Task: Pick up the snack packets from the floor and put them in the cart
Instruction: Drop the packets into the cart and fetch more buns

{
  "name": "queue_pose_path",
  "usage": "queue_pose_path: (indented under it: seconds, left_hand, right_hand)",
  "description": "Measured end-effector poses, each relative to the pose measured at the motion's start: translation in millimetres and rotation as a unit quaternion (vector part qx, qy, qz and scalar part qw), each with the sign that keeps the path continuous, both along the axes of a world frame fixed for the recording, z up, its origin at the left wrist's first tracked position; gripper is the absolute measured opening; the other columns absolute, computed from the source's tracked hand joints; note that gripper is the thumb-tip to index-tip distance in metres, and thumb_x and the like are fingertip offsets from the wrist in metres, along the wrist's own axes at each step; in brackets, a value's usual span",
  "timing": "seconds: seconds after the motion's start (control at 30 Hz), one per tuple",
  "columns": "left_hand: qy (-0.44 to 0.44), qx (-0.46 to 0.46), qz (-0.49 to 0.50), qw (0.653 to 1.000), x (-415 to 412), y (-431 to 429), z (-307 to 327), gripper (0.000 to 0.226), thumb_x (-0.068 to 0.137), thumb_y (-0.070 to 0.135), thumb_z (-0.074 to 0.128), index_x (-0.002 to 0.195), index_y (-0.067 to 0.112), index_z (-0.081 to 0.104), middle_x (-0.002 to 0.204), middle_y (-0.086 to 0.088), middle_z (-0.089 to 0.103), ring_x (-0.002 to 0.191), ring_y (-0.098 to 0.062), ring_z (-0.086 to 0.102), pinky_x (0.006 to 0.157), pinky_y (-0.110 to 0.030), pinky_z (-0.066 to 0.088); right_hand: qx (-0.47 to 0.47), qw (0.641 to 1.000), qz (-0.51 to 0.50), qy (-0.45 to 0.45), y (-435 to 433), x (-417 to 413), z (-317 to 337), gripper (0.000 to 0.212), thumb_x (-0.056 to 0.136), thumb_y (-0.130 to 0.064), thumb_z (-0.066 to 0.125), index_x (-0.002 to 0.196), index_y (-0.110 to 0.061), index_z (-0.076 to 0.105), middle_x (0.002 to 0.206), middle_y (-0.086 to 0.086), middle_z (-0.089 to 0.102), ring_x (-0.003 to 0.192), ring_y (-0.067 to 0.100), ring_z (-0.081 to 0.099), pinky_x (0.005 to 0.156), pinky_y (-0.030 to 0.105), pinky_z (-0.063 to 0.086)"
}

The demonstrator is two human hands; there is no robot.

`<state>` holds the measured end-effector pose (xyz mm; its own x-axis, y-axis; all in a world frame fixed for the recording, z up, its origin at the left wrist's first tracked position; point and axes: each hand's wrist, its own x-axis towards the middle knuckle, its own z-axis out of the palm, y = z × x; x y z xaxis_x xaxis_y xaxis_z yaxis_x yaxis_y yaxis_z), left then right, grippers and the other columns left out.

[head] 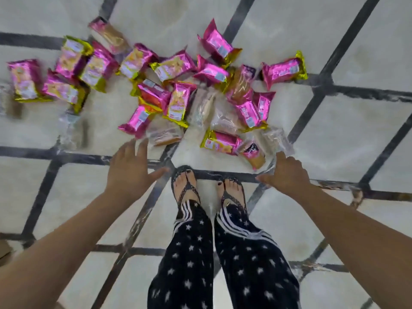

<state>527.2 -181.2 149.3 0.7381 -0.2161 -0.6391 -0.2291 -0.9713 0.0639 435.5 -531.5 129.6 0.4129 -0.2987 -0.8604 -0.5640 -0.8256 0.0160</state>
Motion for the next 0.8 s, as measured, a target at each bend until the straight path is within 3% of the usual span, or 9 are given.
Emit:
queue_pose_path:
  seconds: [0.17,0.4,0.57,0.73,0.8]
  left_hand:
    - [0.01,0.016,-0.079,0.997,34,5,-123,0.103,0.061,0.055,0.084,0.135,-0.003,0.043,0.13,-0.033,0.05,0.11,-0.05,0.053,0.087,-0.058,0.047]
    - [0.008,0.015,-0.115,0.993,52,4,-210,0.1,0.067,0.059,0.076,0.136,-0.005,0.041,0.109,-0.03,0.059,0.095,-0.046,0.058,0.076,-0.05,0.049]
    - [0.019,-0.006,-0.101,0.995,56,2,-207,0.08,0.069,0.061,0.07,0.111,-0.005,0.057,0.097,-0.028,0.06,0.088,-0.044,0.058,0.07,-0.05,0.05]
    - [0.048,-0.015,-0.009,0.999,54,-5,-148,0.072,0.074,0.059,0.073,0.111,0.001,0.055,0.101,-0.023,0.06,0.092,-0.04,0.06,0.072,-0.044,0.049]
    - [0.065,-0.027,0.027,0.997,52,-5,-117,0.069,0.072,0.062,0.073,0.11,0.007,0.056,0.099,-0.018,0.063,0.091,-0.038,0.062,0.071,-0.042,0.05]
  right_hand:
    - [-0.03,0.998,-0.01,-0.048,1,-13,-103,0.089,0.071,-0.061,0.075,0.13,-0.003,0.042,0.122,0.022,0.055,0.114,0.039,0.052,0.091,0.046,0.049]
    - [-0.066,0.983,-0.057,-0.159,7,-41,-188,0.082,0.065,-0.05,0.084,0.118,0.005,0.054,0.117,0.027,0.054,0.112,0.042,0.048,0.093,0.048,0.043]
    - [-0.037,0.981,-0.086,-0.17,5,-44,-190,0.071,0.064,-0.047,0.084,0.101,0.007,0.056,0.103,0.024,0.057,0.105,0.039,0.049,0.085,0.045,0.042]
    - [0.003,0.981,-0.109,-0.158,9,-40,-137,0.065,0.06,-0.051,0.085,0.087,0.001,0.056,0.086,0.018,0.055,0.088,0.036,0.054,0.072,0.037,0.04]
    - [0.014,0.982,-0.124,-0.144,13,-35,-111,0.065,0.062,-0.051,0.085,0.09,0.001,0.055,0.089,0.015,0.054,0.089,0.032,0.054,0.071,0.031,0.037]
